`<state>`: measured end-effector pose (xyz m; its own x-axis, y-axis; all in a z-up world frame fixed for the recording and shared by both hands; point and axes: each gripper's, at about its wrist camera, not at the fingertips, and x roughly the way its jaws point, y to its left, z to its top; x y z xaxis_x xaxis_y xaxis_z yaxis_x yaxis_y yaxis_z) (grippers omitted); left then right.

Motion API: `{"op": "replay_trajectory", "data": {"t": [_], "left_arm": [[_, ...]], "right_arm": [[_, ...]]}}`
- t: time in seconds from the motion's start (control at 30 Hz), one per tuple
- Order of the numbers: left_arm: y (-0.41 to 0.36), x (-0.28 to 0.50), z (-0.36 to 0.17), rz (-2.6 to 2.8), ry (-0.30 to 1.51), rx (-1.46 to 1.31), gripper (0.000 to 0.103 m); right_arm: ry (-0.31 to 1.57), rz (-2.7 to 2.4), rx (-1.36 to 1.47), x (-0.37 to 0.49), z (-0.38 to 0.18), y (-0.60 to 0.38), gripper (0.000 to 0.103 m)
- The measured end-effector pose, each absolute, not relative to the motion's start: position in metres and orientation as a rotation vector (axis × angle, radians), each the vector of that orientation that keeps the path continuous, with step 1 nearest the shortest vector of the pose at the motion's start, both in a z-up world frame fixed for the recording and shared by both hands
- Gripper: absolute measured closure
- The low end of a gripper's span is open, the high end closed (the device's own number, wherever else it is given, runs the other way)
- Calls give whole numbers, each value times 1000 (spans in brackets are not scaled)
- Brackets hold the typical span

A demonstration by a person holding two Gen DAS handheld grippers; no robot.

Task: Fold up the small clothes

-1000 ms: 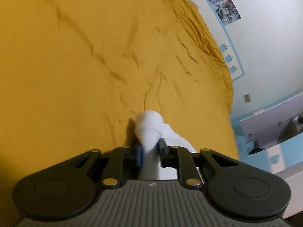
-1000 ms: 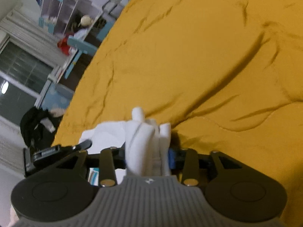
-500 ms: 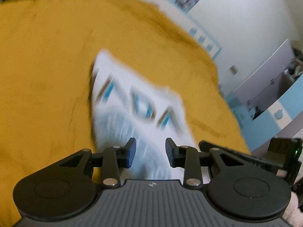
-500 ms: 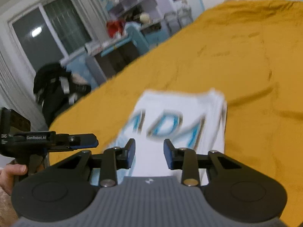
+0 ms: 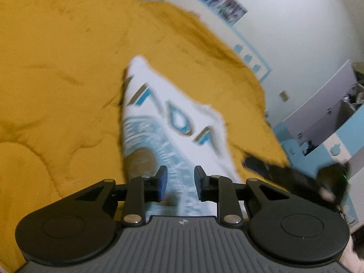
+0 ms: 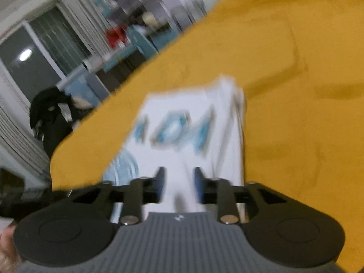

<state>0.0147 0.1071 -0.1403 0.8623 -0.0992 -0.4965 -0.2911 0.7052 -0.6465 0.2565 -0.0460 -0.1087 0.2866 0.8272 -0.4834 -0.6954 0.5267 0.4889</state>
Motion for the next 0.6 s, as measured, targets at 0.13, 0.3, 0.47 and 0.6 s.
{"op": "replay_trajectory", "data": {"t": [0.13,0.3,0.47,0.6], "left_arm": [[93,15,-141,86,564,-799,72],[89,18,-164,116,624,-820,68],[95,17,-167,103,627,-841,68],[96,17,-163,105,635,-832,69]], "right_arm": [[685,1031,230,307,-106,-6,62],[762,981,200,355,-136,39,63],[854,910,185,377,-169,51,73],[860,893,219,374,-156,42,73]]}}
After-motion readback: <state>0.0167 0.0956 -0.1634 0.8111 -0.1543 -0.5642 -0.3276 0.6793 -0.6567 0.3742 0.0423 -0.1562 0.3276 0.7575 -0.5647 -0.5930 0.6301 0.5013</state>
